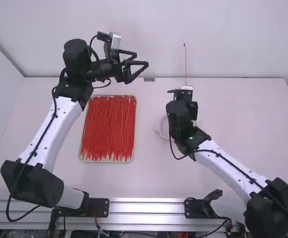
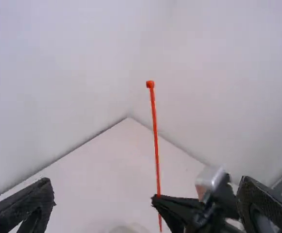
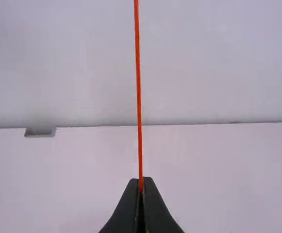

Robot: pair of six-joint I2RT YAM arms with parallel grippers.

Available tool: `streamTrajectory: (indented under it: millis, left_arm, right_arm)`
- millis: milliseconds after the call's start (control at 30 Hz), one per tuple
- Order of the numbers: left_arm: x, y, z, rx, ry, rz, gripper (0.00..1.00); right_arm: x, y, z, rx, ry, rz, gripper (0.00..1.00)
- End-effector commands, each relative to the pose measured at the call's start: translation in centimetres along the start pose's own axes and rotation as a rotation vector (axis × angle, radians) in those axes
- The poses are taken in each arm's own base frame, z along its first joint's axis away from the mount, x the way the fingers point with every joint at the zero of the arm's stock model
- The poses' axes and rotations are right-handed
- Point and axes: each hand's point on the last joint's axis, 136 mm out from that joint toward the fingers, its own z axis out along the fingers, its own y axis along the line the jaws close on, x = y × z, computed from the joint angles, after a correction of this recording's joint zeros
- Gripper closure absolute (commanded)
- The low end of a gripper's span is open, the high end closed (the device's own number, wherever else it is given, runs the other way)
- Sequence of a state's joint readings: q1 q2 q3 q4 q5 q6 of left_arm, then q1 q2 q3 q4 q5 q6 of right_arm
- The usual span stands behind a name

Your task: Fasten the cable tie

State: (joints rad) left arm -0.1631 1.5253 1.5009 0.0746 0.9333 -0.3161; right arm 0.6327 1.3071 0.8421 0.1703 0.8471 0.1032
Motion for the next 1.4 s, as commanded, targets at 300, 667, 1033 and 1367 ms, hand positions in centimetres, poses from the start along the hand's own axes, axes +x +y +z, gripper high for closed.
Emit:
streamTrajectory:
  millis: [300,667,1033,1367]
  left_arm:
    - [0.4,-3.8,2.9,0.058,0.007,0.024,0.01]
    - [1.0,-6.7,4.9,0.104,0.006,0.066,0.01]
    - [0.0,-6.6,5.0,0.085,-0.033,0.035,0.06]
    - [-0.2,-6.1,4.9,0.064,-0.039,0.008,0.53]
  right_arm:
    - [-2.8,-2.5,-5.7,0.35,-0.111,-0.076,1.0]
    - [-3.2,-1.1,-8.3,0.347,-0.145,-0.106,1.0]
    - [-3.4,1.0,-9.9,0.273,-0.169,-0.119,1.0]
    - [-3.4,1.1,-9.9,0.269,-0.17,-0.118,1.0]
